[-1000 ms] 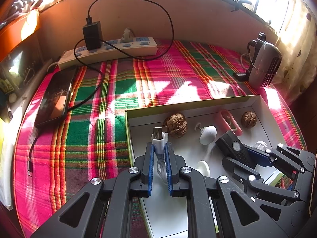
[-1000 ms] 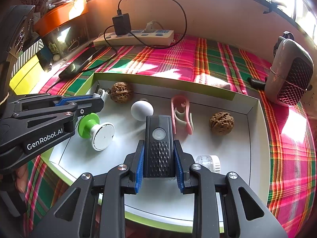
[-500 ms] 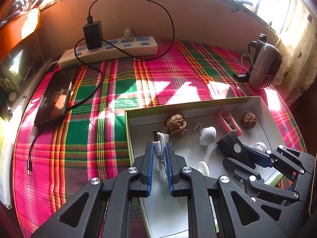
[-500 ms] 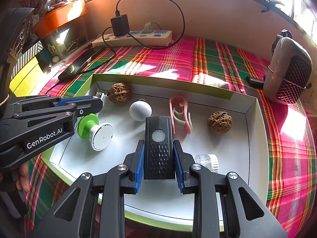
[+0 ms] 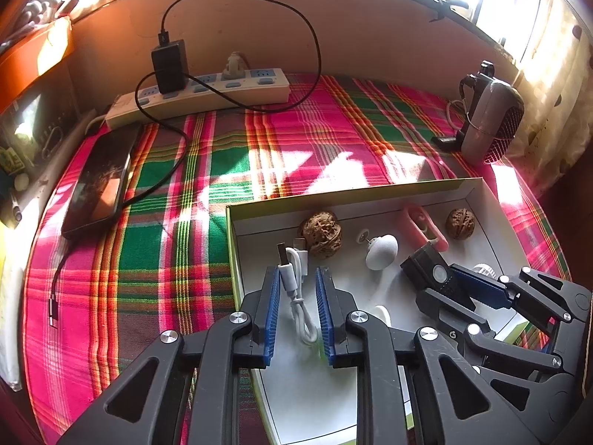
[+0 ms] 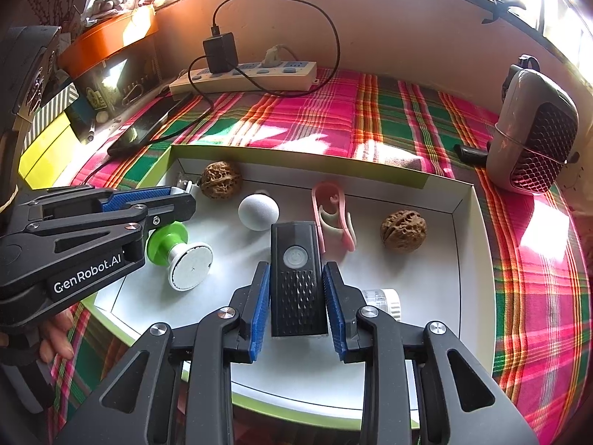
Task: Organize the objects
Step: 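Open the left tool to drop the cable while the right tool releases the black device, then withdraw both tools from the box, right tool moving toward the black oval fob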
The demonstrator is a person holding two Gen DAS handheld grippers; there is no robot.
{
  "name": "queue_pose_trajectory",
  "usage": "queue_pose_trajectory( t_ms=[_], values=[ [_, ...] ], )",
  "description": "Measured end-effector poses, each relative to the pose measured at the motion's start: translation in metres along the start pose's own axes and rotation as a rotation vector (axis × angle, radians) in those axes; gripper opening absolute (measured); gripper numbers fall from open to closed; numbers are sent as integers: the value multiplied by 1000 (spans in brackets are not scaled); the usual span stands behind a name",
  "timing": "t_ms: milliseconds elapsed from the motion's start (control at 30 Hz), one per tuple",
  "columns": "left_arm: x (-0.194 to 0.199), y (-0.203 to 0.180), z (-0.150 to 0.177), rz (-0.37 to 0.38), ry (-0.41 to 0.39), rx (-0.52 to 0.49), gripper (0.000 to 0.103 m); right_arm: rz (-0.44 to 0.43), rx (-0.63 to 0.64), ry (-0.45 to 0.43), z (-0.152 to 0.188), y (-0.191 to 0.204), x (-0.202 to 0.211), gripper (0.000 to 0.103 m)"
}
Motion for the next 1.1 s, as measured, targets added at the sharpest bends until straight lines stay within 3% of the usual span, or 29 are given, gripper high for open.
queue_pose_trajectory(
  t_ms=[200,300,1100],
  values=[
    [4,-1,0,1,-10,4,22,1,-5,-7,1,-1,3,31],
    [8,-2,0,2,-19,6,24,-3,-7,-10,2,1,5,37],
    [45,-6,18,-41,-68,7,26,11,-20,-65,9,1,38,38]
  ],
)
Point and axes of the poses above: each gripper's, at about its wrist camera, not at the fingertips, and x roughly against the way its jaws point, y to its left, z to its underside, the point moved 4 cm from there along -x, roughly the way its jaws point, and after that the axes turned 6 degrees about -x, right-handed, at the moved point
